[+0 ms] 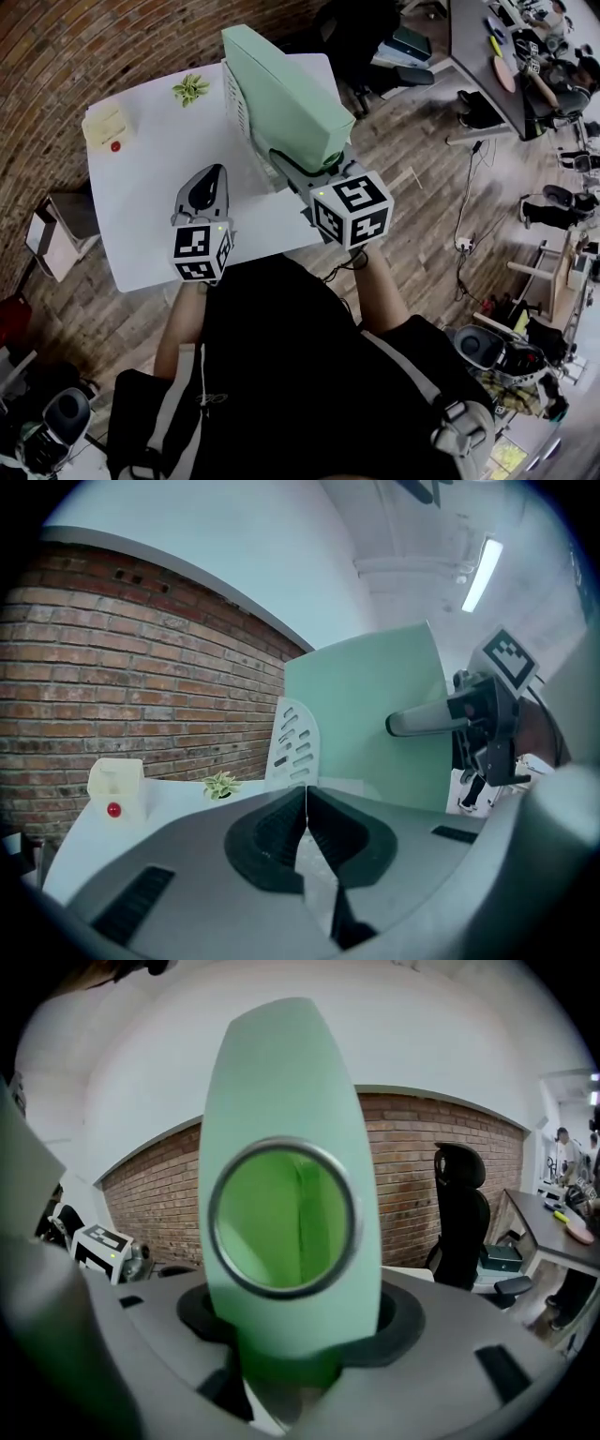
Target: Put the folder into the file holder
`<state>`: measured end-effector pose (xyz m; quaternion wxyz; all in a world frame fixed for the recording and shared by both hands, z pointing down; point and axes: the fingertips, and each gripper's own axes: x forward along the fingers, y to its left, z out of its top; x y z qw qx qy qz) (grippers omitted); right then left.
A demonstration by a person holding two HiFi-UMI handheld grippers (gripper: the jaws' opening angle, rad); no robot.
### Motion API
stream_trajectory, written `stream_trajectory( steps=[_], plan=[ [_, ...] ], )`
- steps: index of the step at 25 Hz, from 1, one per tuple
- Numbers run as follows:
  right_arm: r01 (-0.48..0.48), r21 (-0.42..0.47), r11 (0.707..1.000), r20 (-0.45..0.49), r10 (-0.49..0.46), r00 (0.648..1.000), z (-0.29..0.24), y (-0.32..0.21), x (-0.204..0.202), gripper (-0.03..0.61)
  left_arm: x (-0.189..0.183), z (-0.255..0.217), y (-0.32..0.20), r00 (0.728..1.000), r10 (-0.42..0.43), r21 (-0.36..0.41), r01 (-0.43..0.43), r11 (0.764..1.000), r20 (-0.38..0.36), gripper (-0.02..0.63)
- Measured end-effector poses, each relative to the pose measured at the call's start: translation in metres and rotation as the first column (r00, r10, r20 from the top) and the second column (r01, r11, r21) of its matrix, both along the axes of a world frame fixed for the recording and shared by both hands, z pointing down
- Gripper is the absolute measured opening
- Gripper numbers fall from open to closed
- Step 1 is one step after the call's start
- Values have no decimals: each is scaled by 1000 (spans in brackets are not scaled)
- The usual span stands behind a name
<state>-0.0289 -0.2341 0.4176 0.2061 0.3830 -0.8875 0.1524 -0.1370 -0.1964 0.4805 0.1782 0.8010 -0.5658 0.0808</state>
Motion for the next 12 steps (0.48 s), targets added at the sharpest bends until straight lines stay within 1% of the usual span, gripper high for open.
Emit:
stream_trajectory(
  steps=[1, 2, 3, 5, 7, 9, 12],
  plan=[
    [-7, 11, 1000, -19, 7, 1000, 1, -2, 3, 233, -2, 1, 0, 1000, -4, -1, 4, 1000, -4, 23],
    [-19, 30, 999, -39, 20, 999, 1, -4, 6, 198, -3, 2, 0, 1000, -8, -2, 8, 1000, -7, 23],
    [-31, 49, 998, -51, 33, 998, 1, -7, 8, 178, -4, 3, 0, 1000, -11, -3, 11, 1000, -10, 23],
    [-53, 77, 996, -45, 57, 997, -1, -9, 13, 161, -4, 3, 2, 1000, -19, -5, 19, 1000, -14, 23],
    [-75, 109, 991, -19, 78, 997, -4, -8, 17, 150, -3, 2, 3, 1000, -25, -3, 25, 1000, -15, 23],
    [-99, 152, 983, 19, 97, 995, -9, -5, 21, 146, -3, 0, 3, 999, -30, 0, 30, 1000, -14, 23],
    [-143, 221, 965, 100, 124, 987, -22, -2, 28, 144, -5, 0, 1, 999, -37, 3, 37, 999, -9, 23]
  ],
)
